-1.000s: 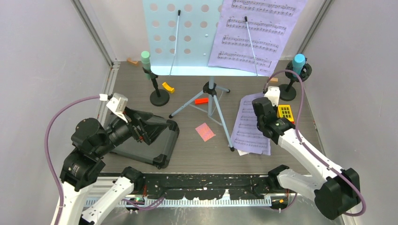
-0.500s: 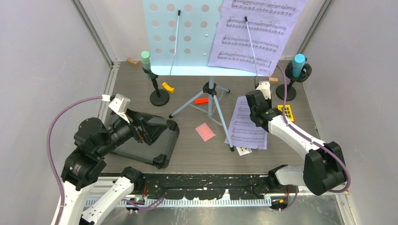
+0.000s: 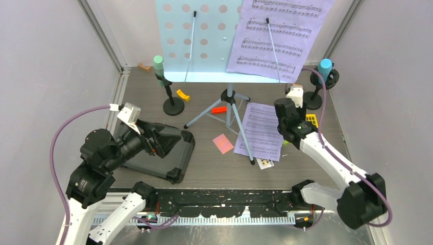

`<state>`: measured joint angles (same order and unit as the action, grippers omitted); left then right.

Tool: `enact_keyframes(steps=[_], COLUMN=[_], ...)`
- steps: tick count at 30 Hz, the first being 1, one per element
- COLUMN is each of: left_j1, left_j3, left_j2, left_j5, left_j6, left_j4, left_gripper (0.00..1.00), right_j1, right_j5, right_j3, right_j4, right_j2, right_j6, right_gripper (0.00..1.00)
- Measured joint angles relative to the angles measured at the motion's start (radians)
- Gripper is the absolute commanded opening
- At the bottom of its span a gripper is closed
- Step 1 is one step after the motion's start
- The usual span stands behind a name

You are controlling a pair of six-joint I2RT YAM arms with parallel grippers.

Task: Pack up the instrument practice props

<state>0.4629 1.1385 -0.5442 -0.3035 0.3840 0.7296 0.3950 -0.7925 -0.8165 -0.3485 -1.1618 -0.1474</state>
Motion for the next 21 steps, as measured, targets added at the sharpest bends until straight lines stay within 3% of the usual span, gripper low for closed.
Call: enact_keyframes(steps=[10,15,21], left_j1=[0.000,0.000,0.000], left_j3=[0.000,0.010,0.094], left_j2=[0.000,-0.002,-0.029], left_j5=[0.029,0.053,0.069], left_j6=[0.000,0.003,0.006], left_j4=[0.010,0.035,0.077], left_gripper=[0.88,0.82,0.98], right_j1=[-0.001,-0.001,-0.003], right_j5=[0.023,0.050,0.100], right_j3=[0.009,0.025,0.021], right_j4=[-0.137,-0.229,-0.342], right_j2=[0.314,0.485,0.713], right_j6=[-0.251,-0.346,-0.406], right_gripper=[0.56,0.56,0.56])
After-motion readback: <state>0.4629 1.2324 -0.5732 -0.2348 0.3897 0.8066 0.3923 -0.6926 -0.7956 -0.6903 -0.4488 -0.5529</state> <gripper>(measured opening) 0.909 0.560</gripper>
